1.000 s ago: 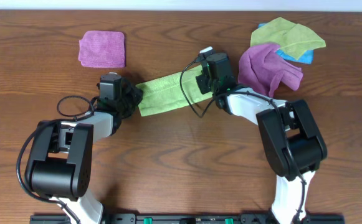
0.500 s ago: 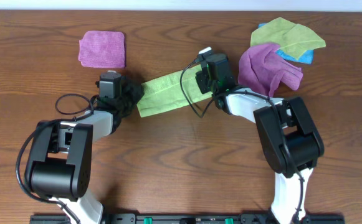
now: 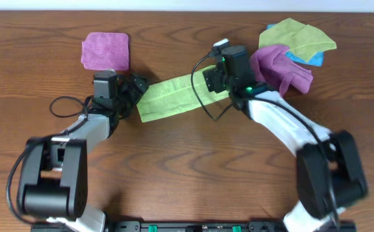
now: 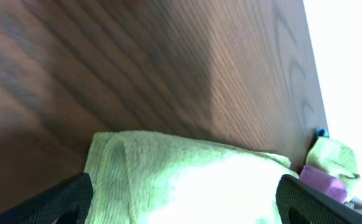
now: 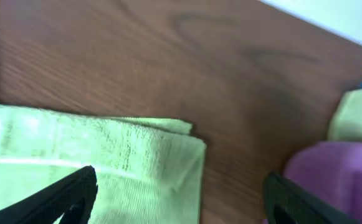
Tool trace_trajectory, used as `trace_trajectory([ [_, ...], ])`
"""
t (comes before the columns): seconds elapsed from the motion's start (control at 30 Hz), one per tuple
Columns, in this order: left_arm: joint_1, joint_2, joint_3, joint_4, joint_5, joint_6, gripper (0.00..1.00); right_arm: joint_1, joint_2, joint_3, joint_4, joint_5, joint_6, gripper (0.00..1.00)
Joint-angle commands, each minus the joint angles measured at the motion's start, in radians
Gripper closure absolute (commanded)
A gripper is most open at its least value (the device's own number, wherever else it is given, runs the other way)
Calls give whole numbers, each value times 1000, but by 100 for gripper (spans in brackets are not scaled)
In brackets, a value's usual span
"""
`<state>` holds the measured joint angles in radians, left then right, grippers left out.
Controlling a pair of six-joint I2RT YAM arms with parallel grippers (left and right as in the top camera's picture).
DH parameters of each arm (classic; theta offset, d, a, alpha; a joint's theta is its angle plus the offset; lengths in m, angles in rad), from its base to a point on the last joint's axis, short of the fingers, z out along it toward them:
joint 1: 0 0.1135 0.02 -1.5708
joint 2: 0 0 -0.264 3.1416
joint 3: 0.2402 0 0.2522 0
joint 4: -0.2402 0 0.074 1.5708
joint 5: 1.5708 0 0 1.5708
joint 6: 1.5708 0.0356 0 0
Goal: Fold the cloth
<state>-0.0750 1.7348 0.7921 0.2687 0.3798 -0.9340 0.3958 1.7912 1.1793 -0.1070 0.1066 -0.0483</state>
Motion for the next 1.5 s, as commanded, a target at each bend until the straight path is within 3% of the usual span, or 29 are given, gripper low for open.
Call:
trace_trajectory([
  [0.0, 6, -75, -4, -39, 9, 26, 5, -2, -85, 12, -55, 2, 44, 14],
  [0.13, 5, -163, -4, -84, 39, 27, 3, -3, -169, 12, -189, -29, 75, 17],
  [0.17, 3, -181, -4, -100, 39, 35, 6, -5, -182, 12, -218, -50, 82, 18],
  [0.2, -2, -195, -3, -115, 39, 40, 27, -7, -193, 12, -243, -76, 82, 18],
  [0.23, -7, -200, -4, -126, 39, 40, 55, -10, -200, 12, -265, -103, 84, 18],
  [0.3, -26, -197, -4, -136, 38, 28, 93, -17, -208, 12, -296, -139, 108, 17],
  [0.57, -161, -117, 5, -131, -146, 34, 94, -76, -207, 12, -306, -267, 195, 14],
  [0.8, -163, 8, 74, -137, -190, 89, 94, -172, -183, 11, -322, -436, 319, 13],
  [1.0, -163, 106, 175, -190, -204, 139, 94, -233, -108, 9, -350, -586, 334, 13],
  [1.47, -190, 142, 232, -340, -341, 259, 94, -253, 109, 3, -275, -723, 439, 10],
])
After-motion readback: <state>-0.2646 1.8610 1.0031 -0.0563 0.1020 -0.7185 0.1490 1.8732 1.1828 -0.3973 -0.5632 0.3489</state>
